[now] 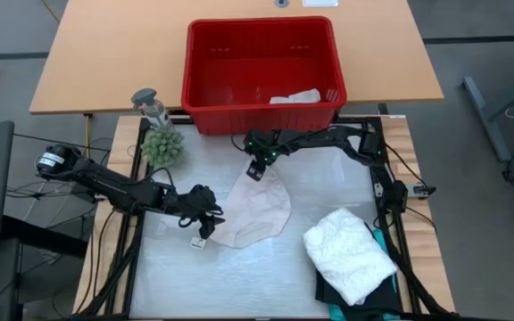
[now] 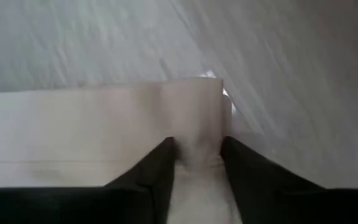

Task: Fold Laundry from Bin
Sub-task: Fold the white underwear

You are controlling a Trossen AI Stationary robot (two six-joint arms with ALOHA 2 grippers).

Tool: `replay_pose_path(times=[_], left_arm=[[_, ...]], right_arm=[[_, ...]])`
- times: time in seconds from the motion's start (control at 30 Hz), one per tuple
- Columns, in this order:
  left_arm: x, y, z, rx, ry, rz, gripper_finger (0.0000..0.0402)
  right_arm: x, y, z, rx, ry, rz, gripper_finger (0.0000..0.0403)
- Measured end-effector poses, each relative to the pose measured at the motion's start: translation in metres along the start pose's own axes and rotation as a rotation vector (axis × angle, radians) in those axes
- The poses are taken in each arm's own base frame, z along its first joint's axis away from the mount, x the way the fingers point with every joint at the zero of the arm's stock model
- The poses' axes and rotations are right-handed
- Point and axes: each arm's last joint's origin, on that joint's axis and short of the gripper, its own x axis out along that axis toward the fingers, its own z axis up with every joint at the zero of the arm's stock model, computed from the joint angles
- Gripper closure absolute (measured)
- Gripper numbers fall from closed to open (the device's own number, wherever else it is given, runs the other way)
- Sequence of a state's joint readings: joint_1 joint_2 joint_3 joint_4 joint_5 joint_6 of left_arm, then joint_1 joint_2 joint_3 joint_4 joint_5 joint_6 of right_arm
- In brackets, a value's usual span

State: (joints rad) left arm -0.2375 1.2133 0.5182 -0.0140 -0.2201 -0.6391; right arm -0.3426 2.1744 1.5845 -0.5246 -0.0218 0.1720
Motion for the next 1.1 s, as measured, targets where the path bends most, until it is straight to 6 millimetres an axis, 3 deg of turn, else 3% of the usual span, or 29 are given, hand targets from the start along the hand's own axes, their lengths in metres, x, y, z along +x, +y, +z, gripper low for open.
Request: replay_pose_path(times=[0.1, 0.27, 0.5, 0.73, 0.87, 1.1], left_arm=[[0.000, -0.001, 0.000, 0.002, -0.004, -0.004, 0.0175], [0.000, -0.001, -0.001, 0.016, -0.008, 0.005, 0.0175], [0.004, 0.000, -0.003, 0.020, -0.014, 0.049, 0.0175], [0.036, 0.002, -0.018, 0.002, 0.048, 0.089, 0.0175], [0.050, 0.001, -0.024, -0.029, 0.060, 0.071, 0.0175], [0.049, -0.001, -0.024, -0.016, 0.053, 0.059, 0.0175]], right_arm=[[-0.001, 0.000, 0.001, 0.013, 0.009, -0.005, 0.0258], [-0.007, 0.001, 0.006, 0.014, 0.004, -0.010, 0.0373], [-0.025, 0.007, 0.019, 0.002, 0.011, -0.069, 0.0358], [-0.043, 0.020, 0.030, -0.035, 0.008, -0.060, 0.0371], [-0.053, 0.035, 0.031, -0.057, 0.038, -0.052, 0.0361], [-0.065, 0.074, 0.027, -0.134, 0.035, -0.013, 0.0362]])
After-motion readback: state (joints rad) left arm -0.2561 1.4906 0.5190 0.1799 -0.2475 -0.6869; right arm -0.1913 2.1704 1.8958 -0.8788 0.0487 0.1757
